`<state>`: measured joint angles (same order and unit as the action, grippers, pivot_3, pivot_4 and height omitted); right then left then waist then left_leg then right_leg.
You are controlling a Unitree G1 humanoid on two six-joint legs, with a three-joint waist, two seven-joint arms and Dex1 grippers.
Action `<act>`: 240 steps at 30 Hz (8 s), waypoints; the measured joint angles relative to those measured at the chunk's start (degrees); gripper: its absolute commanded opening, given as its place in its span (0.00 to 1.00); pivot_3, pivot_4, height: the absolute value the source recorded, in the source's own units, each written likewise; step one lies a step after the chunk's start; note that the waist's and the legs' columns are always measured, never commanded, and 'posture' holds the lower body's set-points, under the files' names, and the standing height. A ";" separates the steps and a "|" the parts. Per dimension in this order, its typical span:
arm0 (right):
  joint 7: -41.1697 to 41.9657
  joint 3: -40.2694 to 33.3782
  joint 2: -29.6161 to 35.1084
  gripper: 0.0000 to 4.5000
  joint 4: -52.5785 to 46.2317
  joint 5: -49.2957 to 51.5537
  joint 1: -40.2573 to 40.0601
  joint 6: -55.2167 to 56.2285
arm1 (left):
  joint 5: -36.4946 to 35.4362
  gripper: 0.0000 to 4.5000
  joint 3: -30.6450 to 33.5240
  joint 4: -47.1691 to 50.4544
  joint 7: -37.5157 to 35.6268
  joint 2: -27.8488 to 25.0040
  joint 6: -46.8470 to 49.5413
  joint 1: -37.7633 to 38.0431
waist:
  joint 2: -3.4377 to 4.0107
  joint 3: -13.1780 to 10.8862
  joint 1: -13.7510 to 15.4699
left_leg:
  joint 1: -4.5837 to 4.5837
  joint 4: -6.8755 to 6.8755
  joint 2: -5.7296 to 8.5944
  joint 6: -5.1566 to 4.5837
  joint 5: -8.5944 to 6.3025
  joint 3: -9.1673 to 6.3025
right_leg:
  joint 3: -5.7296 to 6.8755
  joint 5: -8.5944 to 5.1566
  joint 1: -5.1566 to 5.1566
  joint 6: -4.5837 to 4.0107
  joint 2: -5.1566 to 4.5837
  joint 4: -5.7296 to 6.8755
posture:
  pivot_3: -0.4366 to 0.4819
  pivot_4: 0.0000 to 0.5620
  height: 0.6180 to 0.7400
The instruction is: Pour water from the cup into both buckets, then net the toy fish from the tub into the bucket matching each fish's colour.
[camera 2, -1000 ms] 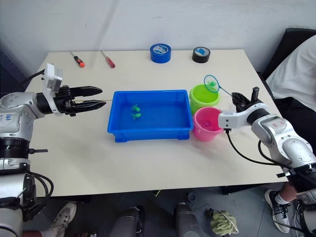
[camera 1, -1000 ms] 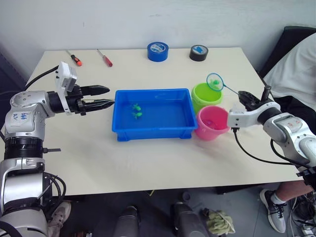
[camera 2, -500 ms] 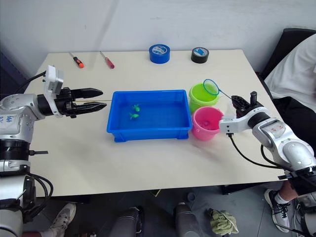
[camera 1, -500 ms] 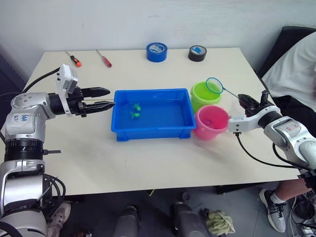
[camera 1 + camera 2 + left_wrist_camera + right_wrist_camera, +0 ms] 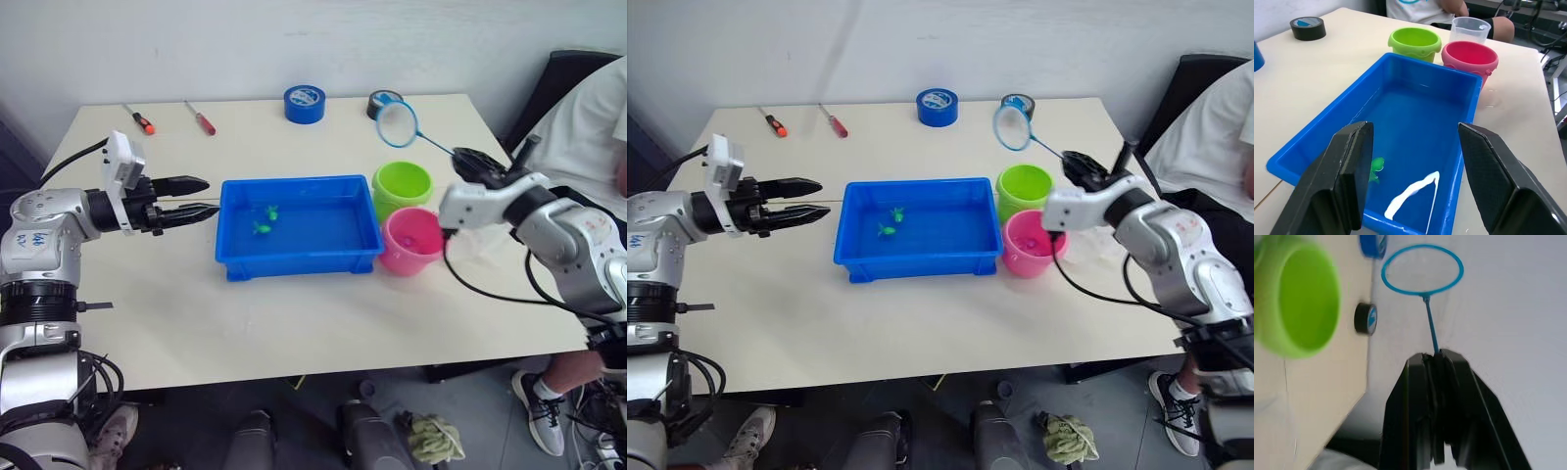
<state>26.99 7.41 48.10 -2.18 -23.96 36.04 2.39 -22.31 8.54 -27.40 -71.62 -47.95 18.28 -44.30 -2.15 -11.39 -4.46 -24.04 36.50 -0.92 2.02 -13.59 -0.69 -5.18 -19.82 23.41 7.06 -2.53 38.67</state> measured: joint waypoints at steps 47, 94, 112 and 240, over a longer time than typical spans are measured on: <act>9.75 12.26 -35.52 0.00 22.95 23.98 22.54 -53.37 | -1.75 0.67 8.61 9.61 10.14 -4.94 3.04 16.15 | 0.00 0.00 -0.47 | -0.11 -0.06 -0.10 0.01 -0.01 -0.13 | 0.14 -0.01 0.19 -0.04 -0.27 0.07 | 0.48 0.27 0.95; 14.30 -11.29 -3.20 0.00 0.41 37.29 10.43 -54.78 | -1.17 0.67 0.97 2.88 5.59 2.57 -0.40 1.87 | -0.02 0.01 1.44 | -0.15 -0.34 0.25 -0.12 0.04 -0.04 | 0.46 -0.01 0.08 -0.02 -0.76 -0.42 | 0.48 0.27 0.95; 11.78 -4.74 3.01 0.00 4.50 25.16 2.06 -33.53 | 2.65 0.67 -2.82 -8.47 1.38 6.19 -5.79 -7.26 | -0.02 0.01 1.32 | -0.12 -0.29 0.20 -0.15 0.03 0.20 | 0.23 0.01 0.13 0.02 -0.57 -0.38 | 0.48 0.27 0.95; 14.44 -3.56 2.63 0.00 9.62 18.06 5.30 -29.24 | 1.52 0.67 -3.21 -5.06 -2.52 6.77 -6.33 -5.87 | -0.03 0.02 1.38 | -0.12 -0.26 0.24 -0.13 0.07 0.13 | 0.27 0.01 0.16 0.02 -0.64 -0.24 | 0.48 0.27 0.95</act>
<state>41.43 3.85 50.73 7.44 -5.89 41.33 -26.85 -20.79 5.32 -32.46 -74.13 -41.18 11.96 -50.17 -2.18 -11.36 -3.08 -24.16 36.24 -0.69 1.89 -13.53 -0.55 -4.92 -19.81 23.57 7.08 -3.16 38.42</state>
